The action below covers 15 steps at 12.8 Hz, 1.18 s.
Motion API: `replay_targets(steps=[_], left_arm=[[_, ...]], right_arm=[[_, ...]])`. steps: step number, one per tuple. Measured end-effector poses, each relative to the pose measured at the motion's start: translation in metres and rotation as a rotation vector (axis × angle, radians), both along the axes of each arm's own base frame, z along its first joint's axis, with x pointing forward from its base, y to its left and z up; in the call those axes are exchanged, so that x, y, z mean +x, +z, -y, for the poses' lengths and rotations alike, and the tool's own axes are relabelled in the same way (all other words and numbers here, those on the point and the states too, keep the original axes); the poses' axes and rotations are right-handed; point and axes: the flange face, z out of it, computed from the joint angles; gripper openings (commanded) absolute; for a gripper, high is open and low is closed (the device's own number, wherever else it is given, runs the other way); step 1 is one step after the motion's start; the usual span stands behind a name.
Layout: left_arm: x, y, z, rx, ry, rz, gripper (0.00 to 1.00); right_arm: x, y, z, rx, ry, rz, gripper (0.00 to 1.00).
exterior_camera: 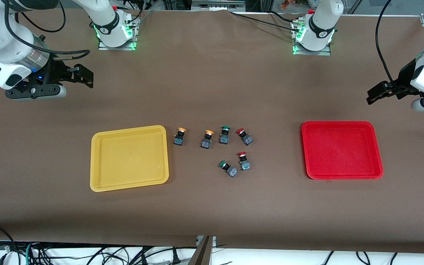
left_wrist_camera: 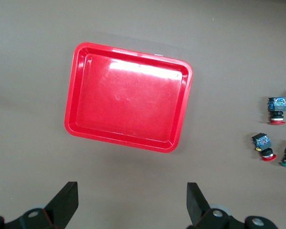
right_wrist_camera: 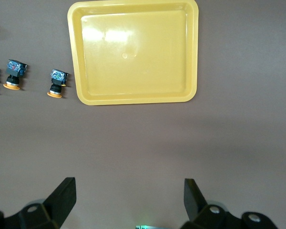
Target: Place red and yellow buttons in trays
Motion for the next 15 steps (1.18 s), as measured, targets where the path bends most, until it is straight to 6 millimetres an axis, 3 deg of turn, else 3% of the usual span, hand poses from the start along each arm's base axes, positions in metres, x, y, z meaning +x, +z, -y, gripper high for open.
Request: replay_targets(steps=[15], left_arm=[[0.0002, 0.0011, -0.0009, 0.0, 0.002, 0.002, 1.0]], right_arm=[[-0.002, -0.0001, -0.0022, -0.038, 0.014, -0.001, 1.0]])
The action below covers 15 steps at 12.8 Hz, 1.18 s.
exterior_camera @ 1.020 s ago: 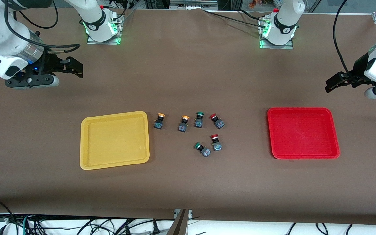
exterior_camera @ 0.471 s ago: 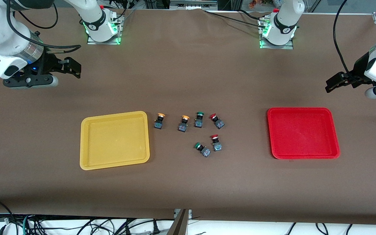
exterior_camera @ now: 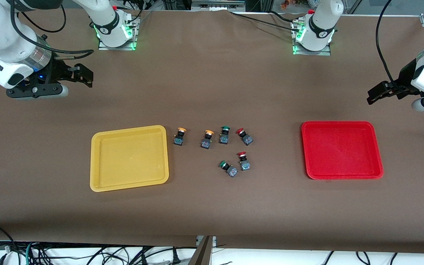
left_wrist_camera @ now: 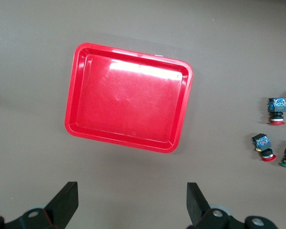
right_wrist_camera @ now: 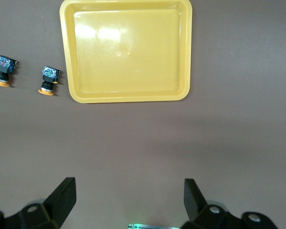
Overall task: Place red and yellow buttons in trays
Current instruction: 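Grasp an orange button with the right gripper while the left gripper reaches buttons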
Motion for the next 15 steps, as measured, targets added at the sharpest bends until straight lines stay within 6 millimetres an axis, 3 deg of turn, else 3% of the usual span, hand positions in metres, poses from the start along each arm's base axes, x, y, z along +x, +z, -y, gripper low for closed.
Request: replay_targets(steps=[7, 9, 11, 15], left_arm=[[0.0, 0.002, 0.0, 0.0, 0.001, 0.004, 1.0], [0.0, 0.002, -0.001, 0.0, 0.001, 0.004, 1.0], [0.0, 0.003, -0.001, 0.0, 0.001, 0.006, 1.0], [0.001, 0.004, -0.008, 0.0, 0.014, 0.008, 1.0]], right_arm=[[0.001, -0.004, -0.003, -0.001, 0.006, -0.005, 1.0], [0.009, -0.021, -0.02, 0.01, 0.026, 0.0, 1.0], [0.027, -0.069, -0.059, 0.044, -0.005, -0.011, 1.0], [0.058, -0.211, -0.169, 0.052, -0.106, 0.023, 1.0]])
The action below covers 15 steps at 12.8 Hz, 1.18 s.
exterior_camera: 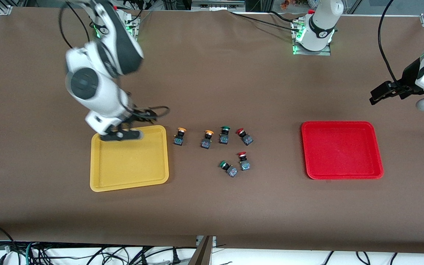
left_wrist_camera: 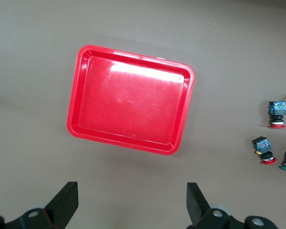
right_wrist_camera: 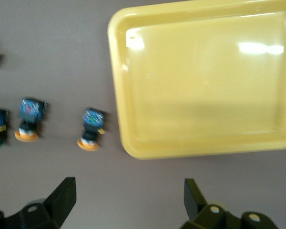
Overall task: Place red and yellow buttons in trays
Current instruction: 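Grasp an orange button with the right gripper while the left gripper reaches buttons, then drop the orange button in the yellow tray while the left gripper grasps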
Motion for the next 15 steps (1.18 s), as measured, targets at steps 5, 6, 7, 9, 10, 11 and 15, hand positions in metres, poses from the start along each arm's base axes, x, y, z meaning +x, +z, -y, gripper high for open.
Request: replay_targets(steps=[5, 6, 7, 9, 10, 11, 15], left_arm=[[-0.003, -0.007, 0.019, -0.008, -0.034, -0.05, 1.0], [-0.001, -0.019, 0.042, -0.021, -0.074, -0.08, 1.0], [0.002, -0.041, 0.074, -0.019, -0.131, -0.137, 1.0], [0.011, -0.093, 0.131, -0.025, -0.223, -0.236, 1.0], [0.018, -0.118, 0.157, -0.046, -0.261, -0.275, 1.0], [0.025, -0.14, 0.185, -0.064, -0.301, -0.306, 1.0], [0.046, -0.217, 0.341, -0.131, -0.492, -0.198, 1.0]], right_arm=[[0.03, -0.107, -0.036, -0.019, -0.323, -0.005, 0.99], [0.029, -0.123, -0.038, -0.022, -0.36, -0.015, 0.99], [0.026, -0.134, -0.043, -0.021, -0.395, -0.033, 0.99], [0.014, -0.148, -0.063, -0.007, -0.429, -0.058, 0.99], [0.006, -0.154, -0.076, -0.011, -0.428, -0.064, 0.99], [-0.002, -0.159, -0.088, -0.015, -0.42, -0.067, 0.99], [-0.013, -0.176, -0.098, -0.042, -0.382, -0.048, 0.99]])
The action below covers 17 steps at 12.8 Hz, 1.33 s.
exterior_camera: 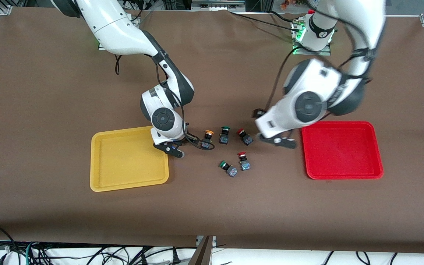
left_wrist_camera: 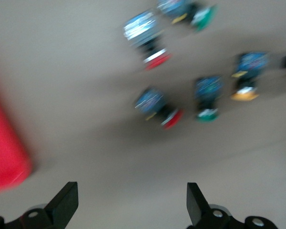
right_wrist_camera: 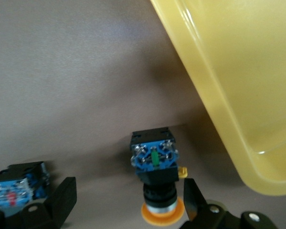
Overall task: Place red and yellow buttons in trays
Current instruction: 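Drop the orange button in the yellow tray while the left gripper grasps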
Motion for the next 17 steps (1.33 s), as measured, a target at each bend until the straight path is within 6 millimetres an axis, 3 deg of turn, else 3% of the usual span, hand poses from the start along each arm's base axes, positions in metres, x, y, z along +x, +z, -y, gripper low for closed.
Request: replay_targets(steps=[2, 4, 5, 8, 9, 12, 13, 15, 16, 17], left_arm=[[-0.007, -0.026, 0.069, -0.084, -0.053, 0.127, 1.0], [-0.012, -0.052, 0.105, -0.134, -0.086, 0.234, 1.0], [-0.013, -0.066, 0.107, -0.115, -0.109, 0.251, 1.0], [-0.019, -0.1, 0.094, -0.043, -0.13, 0.232, 1.0], [-0.023, -0.11, 0.089, -0.019, -0.105, 0.217, 1.0], [-0.038, -0.126, 0.086, 0.034, 0.096, 0.3, 1.0], [-0.047, -0.129, 0.09, 0.037, 0.115, 0.375, 1.0], [-0.055, -0.138, 0.089, 0.043, 0.058, 0.521, 1.0], [-0.052, -0.142, 0.081, 0.035, 0.047, 0.55, 1.0], [-0.047, -0.143, 0.071, 0.034, 0.049, 0.56, 1.0]], right_arm=[[-0.002, -0.005, 0.001, -0.025, 0.037, 0.009, 0.99], [0.0, -0.007, 0.005, -0.029, 0.071, 0.009, 0.92], [0.0, -0.008, 0.008, -0.031, 0.079, 0.008, 0.79], [-0.003, -0.015, 0.01, -0.033, 0.088, 0.004, 0.22], [-0.003, -0.016, 0.011, -0.034, 0.091, 0.004, 0.12], [0.005, -0.005, 0.015, -0.028, 0.109, 0.018, 0.12], [0.012, 0.009, 0.02, -0.034, 0.12, 0.01, 0.13], [0.032, 0.056, 0.039, -0.046, 0.197, -0.029, 0.18], [0.046, 0.078, 0.058, -0.049, 0.252, -0.03, 0.26], [0.06, 0.092, 0.082, -0.057, 0.306, -0.02, 0.44]])
